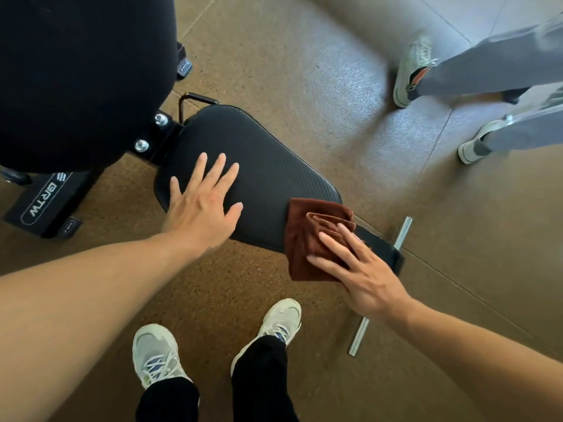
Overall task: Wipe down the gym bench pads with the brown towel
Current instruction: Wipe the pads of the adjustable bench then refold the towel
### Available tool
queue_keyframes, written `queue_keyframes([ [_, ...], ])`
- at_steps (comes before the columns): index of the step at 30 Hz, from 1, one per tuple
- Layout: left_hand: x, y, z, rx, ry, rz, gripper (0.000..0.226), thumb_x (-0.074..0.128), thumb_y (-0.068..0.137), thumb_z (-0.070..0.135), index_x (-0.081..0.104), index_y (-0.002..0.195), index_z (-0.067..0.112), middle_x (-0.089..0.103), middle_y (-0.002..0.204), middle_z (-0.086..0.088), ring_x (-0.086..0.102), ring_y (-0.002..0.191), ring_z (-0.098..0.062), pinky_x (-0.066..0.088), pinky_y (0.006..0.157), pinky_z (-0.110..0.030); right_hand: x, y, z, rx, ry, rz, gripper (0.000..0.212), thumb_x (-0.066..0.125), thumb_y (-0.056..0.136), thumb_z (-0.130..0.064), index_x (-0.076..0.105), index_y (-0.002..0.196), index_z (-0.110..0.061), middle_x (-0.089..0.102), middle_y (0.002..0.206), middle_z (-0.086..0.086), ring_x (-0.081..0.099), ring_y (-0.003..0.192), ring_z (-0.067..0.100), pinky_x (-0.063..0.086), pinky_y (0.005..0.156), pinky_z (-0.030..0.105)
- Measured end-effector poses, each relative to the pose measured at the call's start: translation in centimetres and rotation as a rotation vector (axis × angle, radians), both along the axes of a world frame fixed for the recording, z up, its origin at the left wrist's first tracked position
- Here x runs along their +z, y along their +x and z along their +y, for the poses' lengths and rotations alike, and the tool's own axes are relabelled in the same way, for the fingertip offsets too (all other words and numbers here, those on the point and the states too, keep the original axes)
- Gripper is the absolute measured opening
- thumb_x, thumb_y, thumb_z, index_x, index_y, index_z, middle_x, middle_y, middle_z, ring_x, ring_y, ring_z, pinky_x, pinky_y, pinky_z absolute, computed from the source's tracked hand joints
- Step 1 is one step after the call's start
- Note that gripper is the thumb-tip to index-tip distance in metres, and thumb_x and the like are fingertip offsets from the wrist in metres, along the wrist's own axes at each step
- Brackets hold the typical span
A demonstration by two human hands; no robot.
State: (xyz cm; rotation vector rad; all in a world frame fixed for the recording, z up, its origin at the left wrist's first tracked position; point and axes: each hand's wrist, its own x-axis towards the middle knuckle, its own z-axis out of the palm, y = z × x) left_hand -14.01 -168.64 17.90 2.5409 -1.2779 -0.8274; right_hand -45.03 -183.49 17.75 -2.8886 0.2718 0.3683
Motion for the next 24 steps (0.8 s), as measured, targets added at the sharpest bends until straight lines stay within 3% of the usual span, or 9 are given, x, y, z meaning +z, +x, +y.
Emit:
queue_keyframes([
  [2,-0.3,-0.2,-1.7,0.029,0.039,-0.022,0.072,0.04,0.1,0.054,0.005,0.16,0.036,-0.006,0.169,0.008,-0.017,0.154,-0.019,0.005,0.118,-0.068,-0.2,1.2,1.4,-0.404,0.221,-0.111,0.068,0.048,0.101,-0.023,0.023,0.164,-0.034,0.01,0.175,-0.005,0.002,0.162,0.026,0.024,0.126,0.055],
  [4,-0.5,-0.2,-3.4,0.082,0.074,-0.026,0.075,0.038,0.098,0.062,0.004,0.16,0.037,-0.007,0.169,0.008,-0.017,0.154,-0.021,0.004,0.116,-0.072,-0.4,4.7,2.0,-0.728,0.381,-0.168,0.059,0.049,0.108,-0.03,0.026,0.162,-0.038,0.006,0.174,-0.013,-0.002,0.161,0.016,0.011,0.128,0.041],
  [6,-0.6,-0.2,-4.6,0.1,0.123,-0.029,0.079,0.038,0.094,0.07,0.005,0.159,0.039,-0.007,0.169,0.008,-0.016,0.155,-0.022,0.005,0.113,-0.075,-0.3,8.6,1.1,-0.881,0.424,-0.195,0.055,0.053,0.107,-0.033,0.035,0.158,-0.042,0.008,0.172,-0.015,0.005,0.159,0.017,0.01,0.125,0.035],
  [8,-0.6,-0.1,-4.8,0.074,0.162,-0.047,0.086,0.04,0.089,0.077,0.006,0.158,0.041,-0.006,0.169,0.009,-0.014,0.155,-0.023,0.008,0.112,-0.077,-0.4,11.4,-0.7,-0.959,0.413,-0.188,0.053,0.055,0.104,-0.037,0.041,0.154,-0.045,0.02,0.17,-0.012,0.021,0.153,0.022,0.02,0.121,0.036],
  [12,-0.2,0.5,-5.1,0.035,0.231,-0.041,0.096,0.044,0.082,0.083,0.003,0.158,0.042,-0.007,0.169,0.01,-0.013,0.155,-0.023,0.014,0.112,-0.077,-0.4,14.8,-5.6,-0.995,0.54,-0.082,0.048,0.051,0.098,-0.047,0.049,0.145,-0.05,0.055,0.149,-0.013,0.05,0.137,0.018,0.039,0.114,0.04],
  [15,0.4,0.8,-5.4,0.013,0.265,-0.025,0.1,0.048,0.079,0.084,0.003,0.158,0.042,-0.006,0.169,0.01,-0.012,0.155,-0.023,0.017,0.112,-0.076,0.0,17.6,-8.2,-0.989,0.651,0.028,0.04,0.048,0.101,-0.047,0.06,0.139,-0.039,0.066,0.134,-0.008,0.059,0.127,0.021,0.043,0.102,0.035],
  [19,0.5,0.9,-5.4,0.0,0.272,-0.034,0.102,0.049,0.078,0.084,0.003,0.158,0.042,-0.007,0.168,0.011,-0.012,0.155,-0.023,0.019,0.111,-0.076,0.5,18.9,-6.9,-0.798,0.452,0.059,0.049,0.05,0.098,-0.052,0.045,0.147,-0.053,0.059,0.145,-0.012,0.056,0.132,0.024,0.042,0.104,0.041],
  [22,0.2,0.8,-5.2,-0.001,0.266,-0.028,0.101,0.049,0.079,0.083,0.002,0.158,0.042,-0.008,0.168,0.011,-0.014,0.155,-0.023,0.016,0.112,-0.075,-0.1,17.1,-4.3,-0.637,0.238,0.002,0.057,0.046,0.104,-0.043,0.03,0.158,-0.047,0.04,0.162,-0.012,0.043,0.145,0.025,0.041,0.111,0.045],
  [24,0.0,0.9,-5.0,-0.008,0.266,-0.014,0.096,0.05,0.083,0.079,0.002,0.158,0.043,-0.011,0.168,0.011,-0.016,0.154,-0.023,0.013,0.112,-0.075,-0.4,15.4,-3.2,-0.519,0.087,-0.044,0.059,0.048,0.103,-0.036,0.031,0.16,-0.042,0.034,0.167,-0.009,0.032,0.154,0.028,0.036,0.12,0.049],
])
